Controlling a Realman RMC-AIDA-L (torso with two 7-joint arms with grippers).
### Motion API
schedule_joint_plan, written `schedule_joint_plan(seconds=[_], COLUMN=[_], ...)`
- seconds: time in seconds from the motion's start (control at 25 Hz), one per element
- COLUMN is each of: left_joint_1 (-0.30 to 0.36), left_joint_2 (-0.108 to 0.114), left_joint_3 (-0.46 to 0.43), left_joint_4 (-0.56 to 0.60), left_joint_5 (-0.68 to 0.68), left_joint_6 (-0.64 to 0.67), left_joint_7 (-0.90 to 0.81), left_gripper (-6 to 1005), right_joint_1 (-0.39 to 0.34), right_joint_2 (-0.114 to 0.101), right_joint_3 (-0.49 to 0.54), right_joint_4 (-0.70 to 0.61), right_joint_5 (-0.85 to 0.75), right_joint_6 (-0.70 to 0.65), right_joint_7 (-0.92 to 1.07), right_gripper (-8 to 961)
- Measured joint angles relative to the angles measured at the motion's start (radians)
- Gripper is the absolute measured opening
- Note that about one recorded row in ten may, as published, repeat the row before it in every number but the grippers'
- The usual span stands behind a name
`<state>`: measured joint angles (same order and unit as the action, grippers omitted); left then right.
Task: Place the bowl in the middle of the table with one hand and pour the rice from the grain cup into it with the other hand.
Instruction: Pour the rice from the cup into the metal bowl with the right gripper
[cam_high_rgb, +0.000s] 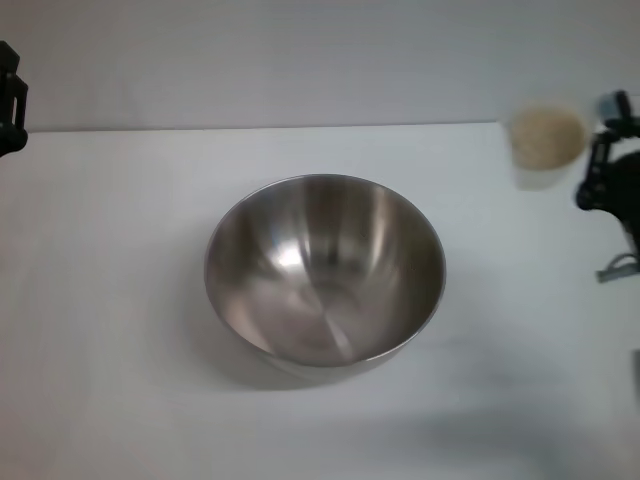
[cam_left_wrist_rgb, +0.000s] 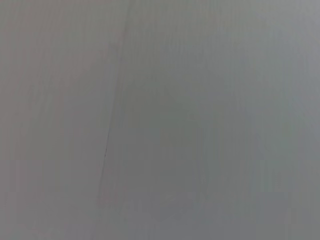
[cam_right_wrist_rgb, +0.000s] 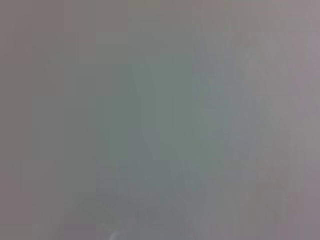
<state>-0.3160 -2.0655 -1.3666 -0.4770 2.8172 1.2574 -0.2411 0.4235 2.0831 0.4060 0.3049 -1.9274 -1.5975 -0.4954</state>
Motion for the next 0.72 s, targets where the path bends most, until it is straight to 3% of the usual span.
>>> schedule_joint_plan(seconds=[0.72], left_joint_1=[0.004], left_joint_2=[-0.002], left_joint_3=[0.006], left_joint_4=[-0.002], left_joint_5=[0.001], left_joint_6=[0.026], left_joint_7=[0.003], left_gripper=[525], right_joint_1=[0.088], right_joint_2=[0.007], right_joint_3=[-0.038], right_joint_4=[0.073], right_joint_5=[-0.112], right_joint_6=[0.165], right_joint_7=[-0.772], right_gripper=[16])
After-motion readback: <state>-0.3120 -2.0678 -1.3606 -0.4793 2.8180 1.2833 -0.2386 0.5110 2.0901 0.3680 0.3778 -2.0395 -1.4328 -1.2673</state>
